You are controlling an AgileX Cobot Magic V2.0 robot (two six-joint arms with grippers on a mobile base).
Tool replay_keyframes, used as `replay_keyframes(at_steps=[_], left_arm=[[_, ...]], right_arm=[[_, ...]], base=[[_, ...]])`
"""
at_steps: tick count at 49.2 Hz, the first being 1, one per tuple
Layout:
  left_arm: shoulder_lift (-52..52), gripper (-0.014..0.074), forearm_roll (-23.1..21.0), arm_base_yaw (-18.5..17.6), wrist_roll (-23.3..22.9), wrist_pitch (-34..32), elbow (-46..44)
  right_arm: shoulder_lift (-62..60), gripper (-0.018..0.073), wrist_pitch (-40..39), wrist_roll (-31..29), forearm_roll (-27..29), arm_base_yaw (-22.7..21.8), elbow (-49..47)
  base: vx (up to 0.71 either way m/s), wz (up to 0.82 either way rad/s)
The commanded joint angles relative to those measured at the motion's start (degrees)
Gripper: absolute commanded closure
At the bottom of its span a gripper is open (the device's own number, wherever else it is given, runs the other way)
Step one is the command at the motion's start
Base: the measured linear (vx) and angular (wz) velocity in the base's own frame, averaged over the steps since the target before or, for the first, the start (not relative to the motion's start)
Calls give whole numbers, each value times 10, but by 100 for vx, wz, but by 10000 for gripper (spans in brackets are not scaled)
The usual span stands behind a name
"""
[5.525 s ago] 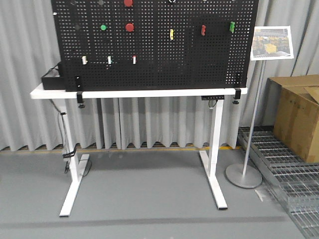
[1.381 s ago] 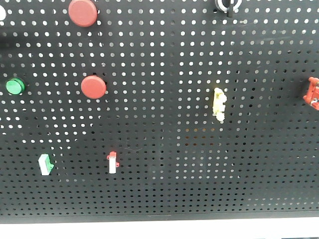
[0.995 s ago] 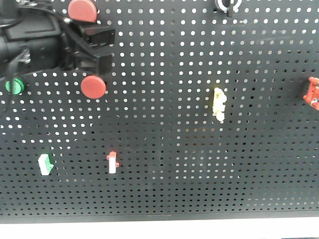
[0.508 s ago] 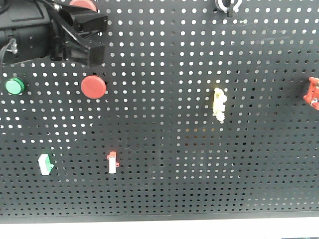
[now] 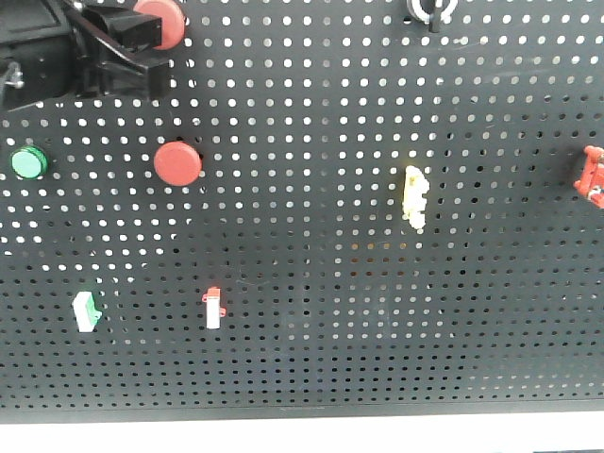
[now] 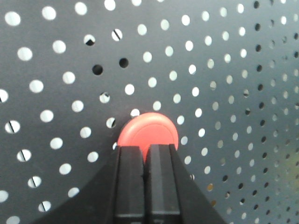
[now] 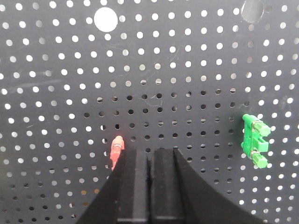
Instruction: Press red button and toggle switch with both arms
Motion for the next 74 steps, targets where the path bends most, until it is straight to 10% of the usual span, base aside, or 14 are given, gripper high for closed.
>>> replay_keyframes(at_steps=[1, 27, 50, 74], left_arm=[[3, 595, -2, 0, -7, -52, -21], [-104, 595, -2, 1, -7, 13, 14], [-265, 595, -2, 1, -39, -18, 266], [-290, 595, -2, 1, -53, 11, 282]], right_arm=[[0, 562, -46, -7, -5, 1, -19], [-2, 562, 12, -7, 7, 16, -19], [147, 562, -36, -63, 14, 287, -134], [321, 562, 3, -61, 15, 289, -382]], base=[[0, 0], [0, 0], [0, 0], [0, 0]])
